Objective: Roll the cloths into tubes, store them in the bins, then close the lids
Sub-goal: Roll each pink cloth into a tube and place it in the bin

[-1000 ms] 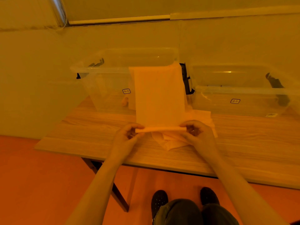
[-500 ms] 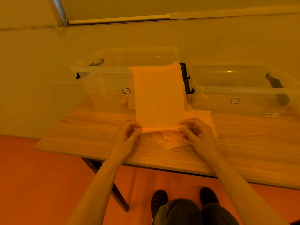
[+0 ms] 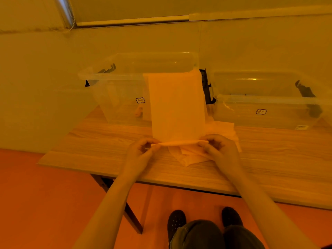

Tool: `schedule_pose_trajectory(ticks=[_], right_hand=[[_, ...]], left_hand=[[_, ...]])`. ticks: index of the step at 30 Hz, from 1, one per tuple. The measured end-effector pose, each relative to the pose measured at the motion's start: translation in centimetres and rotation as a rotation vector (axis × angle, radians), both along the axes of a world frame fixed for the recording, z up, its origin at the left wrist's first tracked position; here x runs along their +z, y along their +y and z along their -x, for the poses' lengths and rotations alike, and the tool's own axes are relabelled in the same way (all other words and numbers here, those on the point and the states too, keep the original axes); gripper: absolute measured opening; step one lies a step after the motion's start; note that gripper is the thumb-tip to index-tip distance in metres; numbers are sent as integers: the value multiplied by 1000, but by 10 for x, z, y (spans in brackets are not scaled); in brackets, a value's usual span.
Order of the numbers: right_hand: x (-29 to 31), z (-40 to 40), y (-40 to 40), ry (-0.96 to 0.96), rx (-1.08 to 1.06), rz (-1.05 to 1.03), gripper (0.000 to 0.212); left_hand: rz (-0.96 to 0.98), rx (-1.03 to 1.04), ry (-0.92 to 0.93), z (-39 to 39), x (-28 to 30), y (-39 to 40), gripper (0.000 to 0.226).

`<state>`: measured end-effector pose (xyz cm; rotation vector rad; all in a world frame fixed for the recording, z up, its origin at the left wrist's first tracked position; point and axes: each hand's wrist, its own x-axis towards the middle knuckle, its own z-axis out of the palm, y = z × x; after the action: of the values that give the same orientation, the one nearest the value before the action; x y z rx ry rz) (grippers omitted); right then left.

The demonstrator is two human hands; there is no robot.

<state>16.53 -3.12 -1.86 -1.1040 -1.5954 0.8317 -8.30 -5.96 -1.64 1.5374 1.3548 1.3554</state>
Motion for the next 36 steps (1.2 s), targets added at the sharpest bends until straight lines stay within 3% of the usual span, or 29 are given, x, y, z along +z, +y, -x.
schedule_pose_trajectory(ticks=[8,14,21,25,30,36], right_hand=[[2,1,-3,63,13,-8,14],[5,0,-4,14,-12,-25,36],[3,1,-4,86,25,5,12],[5,2,-6,50,-5,-62,15],[4,2,-6,61,-11,-58,18],[4,1,-5,-2,-34,-52,32]], left_hand=[[-36,-22,16,1,-2,0,26],[27,-32,-56,1,4,-4,16],[34,-4,-68,0,5,-3,13],[35,8,-76,-1,5,-4,12],[0,-17,-67,1,4,-4,29],[63,-11,-179,0,5,-6,22]])
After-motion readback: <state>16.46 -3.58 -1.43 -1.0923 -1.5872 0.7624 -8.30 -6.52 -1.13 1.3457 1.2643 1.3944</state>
